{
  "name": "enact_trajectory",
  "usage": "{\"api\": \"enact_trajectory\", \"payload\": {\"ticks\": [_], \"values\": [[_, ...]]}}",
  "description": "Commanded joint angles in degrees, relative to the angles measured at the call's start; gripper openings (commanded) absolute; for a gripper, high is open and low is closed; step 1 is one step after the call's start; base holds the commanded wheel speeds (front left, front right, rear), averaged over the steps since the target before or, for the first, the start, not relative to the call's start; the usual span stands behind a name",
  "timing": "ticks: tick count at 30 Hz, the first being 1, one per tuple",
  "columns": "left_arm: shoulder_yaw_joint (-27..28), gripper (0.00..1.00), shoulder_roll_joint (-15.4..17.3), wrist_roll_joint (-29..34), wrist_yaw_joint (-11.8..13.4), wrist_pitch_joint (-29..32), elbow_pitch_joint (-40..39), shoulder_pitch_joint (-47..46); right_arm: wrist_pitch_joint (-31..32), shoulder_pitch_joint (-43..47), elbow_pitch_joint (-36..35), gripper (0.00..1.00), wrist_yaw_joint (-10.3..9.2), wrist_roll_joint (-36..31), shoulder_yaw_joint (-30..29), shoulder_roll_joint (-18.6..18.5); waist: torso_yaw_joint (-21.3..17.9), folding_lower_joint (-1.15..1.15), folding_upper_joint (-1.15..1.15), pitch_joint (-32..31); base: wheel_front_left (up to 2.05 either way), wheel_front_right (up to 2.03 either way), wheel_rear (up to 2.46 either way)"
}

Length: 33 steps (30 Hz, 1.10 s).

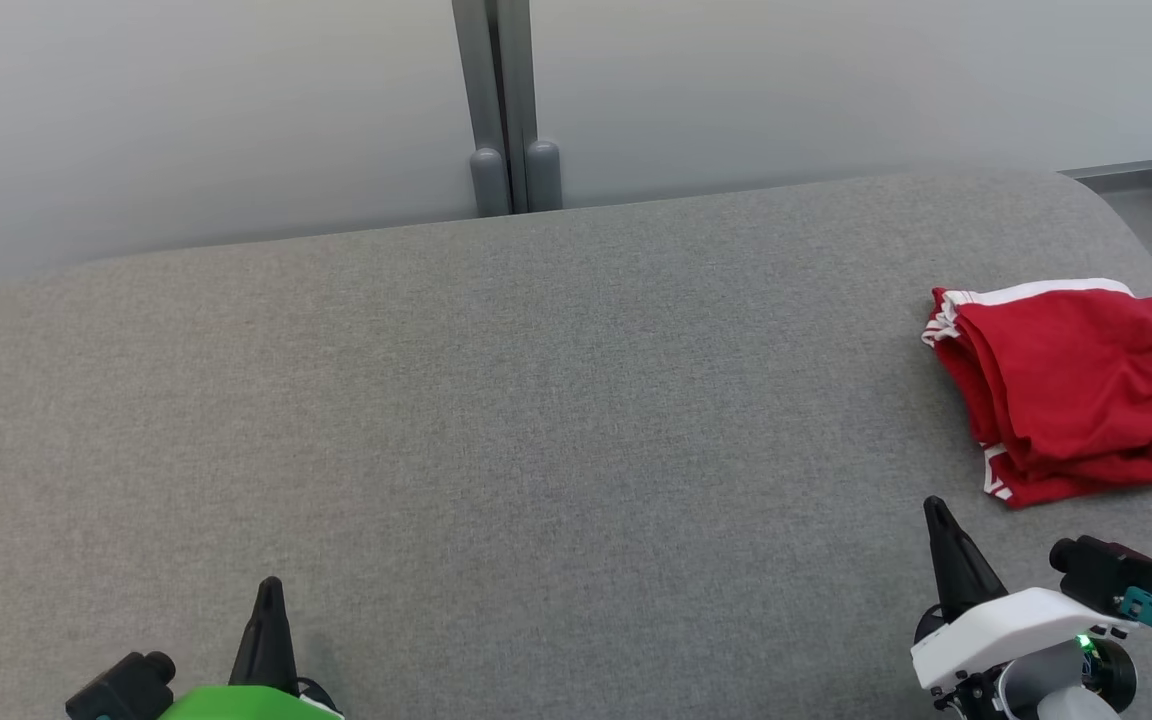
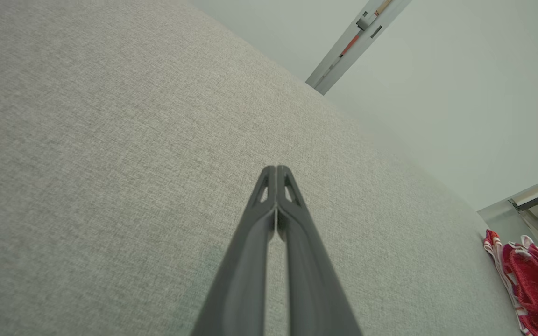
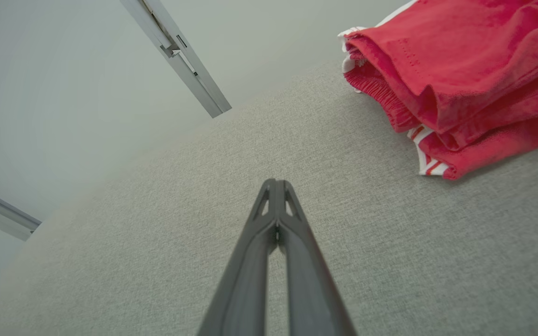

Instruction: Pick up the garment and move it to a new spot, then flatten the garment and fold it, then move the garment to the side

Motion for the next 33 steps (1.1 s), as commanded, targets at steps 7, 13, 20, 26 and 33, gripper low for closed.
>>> {"api": "enact_trajectory", "payload": {"ticks": [7,13,20,26,33], "values": [[1.4,0.0,0.2,-6.2,-0.5,1.8,-1.1,-2.4,1.8,-1.3,-1.8,0.0,-0.01,7.5,-1.0,-0.3,0.1,0.0,0.0,0.0,0.0,0.0,0.0],[2.2,0.0,0.3,-10.4,-0.8,3.1,-1.3,-3.1,3.1,-1.4,-2.2,0.0,-0.02,12.5,-1.5,-0.3,0.2,0.0,0.0,0.0,0.0,0.0,0.0],[3.0,0.0,0.3,-14.7,-1.0,4.4,-1.6,-3.8,4.5,-1.5,-2.8,0.0,-0.02,17.7,-2.1,-0.4,0.2,0.0,0.0,0.1,0.0,0.0,0.0],[3.7,0.0,0.3,-18.2,-1.2,5.6,-1.7,-4.4,5.6,-1.6,-3.2,0.0,-0.02,21.9,-2.5,-0.4,0.3,0.0,0.0,0.1,0.0,0.0,0.0],[4.5,0.0,0.3,-22.1,-1.4,6.8,-1.9,-5.0,6.8,-1.7,-3.6,0.0,-0.02,26.6,-3.0,-0.4,0.4,0.0,0.0,0.1,0.0,0.0,0.0]]}}
